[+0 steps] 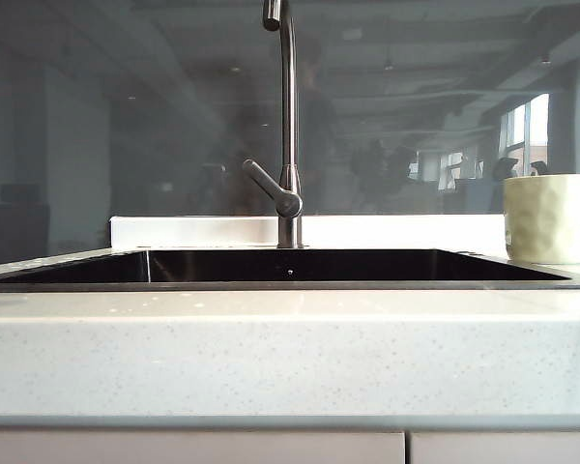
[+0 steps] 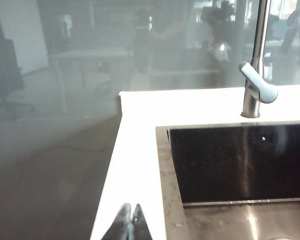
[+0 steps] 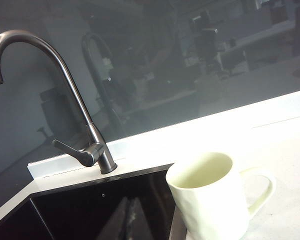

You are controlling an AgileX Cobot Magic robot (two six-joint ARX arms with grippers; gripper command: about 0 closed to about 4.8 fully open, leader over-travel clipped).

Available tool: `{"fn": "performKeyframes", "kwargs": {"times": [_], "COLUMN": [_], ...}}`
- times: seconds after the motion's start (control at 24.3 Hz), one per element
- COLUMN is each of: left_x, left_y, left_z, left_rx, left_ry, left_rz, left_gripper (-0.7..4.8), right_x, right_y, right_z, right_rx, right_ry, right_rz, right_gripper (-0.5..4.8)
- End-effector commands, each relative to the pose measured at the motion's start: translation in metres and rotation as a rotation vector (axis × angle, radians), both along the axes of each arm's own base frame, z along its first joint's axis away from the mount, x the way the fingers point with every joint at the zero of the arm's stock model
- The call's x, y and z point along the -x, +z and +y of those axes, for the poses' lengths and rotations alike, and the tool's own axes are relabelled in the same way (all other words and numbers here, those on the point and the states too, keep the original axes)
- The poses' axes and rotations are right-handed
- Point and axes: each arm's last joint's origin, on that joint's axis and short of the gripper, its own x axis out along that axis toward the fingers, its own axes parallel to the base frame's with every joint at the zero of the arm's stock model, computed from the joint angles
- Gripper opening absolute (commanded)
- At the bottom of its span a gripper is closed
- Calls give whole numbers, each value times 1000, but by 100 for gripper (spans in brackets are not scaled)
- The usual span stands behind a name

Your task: Pick up the mug next to the sink, go to the faucet to get some water, pour the water into the sink, and finally put the mug back to its place.

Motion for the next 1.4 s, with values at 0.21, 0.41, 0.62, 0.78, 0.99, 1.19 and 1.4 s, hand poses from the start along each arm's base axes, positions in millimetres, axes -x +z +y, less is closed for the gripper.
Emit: {"fn": "performKeyframes", "kwargs": {"times": [0.21, 0.41, 0.62, 0.78, 0.99, 1.19, 1.4], "left_x": [0, 0, 0, 0, 0, 0, 0], "left_y": [1, 1, 1, 0, 0, 0, 0], "left_z": [5, 5, 5, 5, 5, 5, 5], "left_rx": [-5, -5, -5, -5, -5, -5, -5], "left_ry": [36, 32, 32, 32, 32, 32, 32], "left_rz": [-2, -1, -1, 2, 2, 2, 2], "left_gripper": [-4, -4, -4, -4, -4, -4, -4], "right_x": [0, 0, 0, 0, 0, 0, 0], "right_y": [3, 3, 3, 3, 3, 3, 3], "right_z": [0, 0, 0, 0, 0, 0, 0], "right_rx": [1, 1, 1, 1, 1, 1, 1], "right_ry": [0, 0, 0, 0, 0, 0, 0], "right_rz": [-19, -19, -19, -19, -19, -19, -19], "right_gripper": [-5, -5, -5, -5, -5, -5, -5]}}
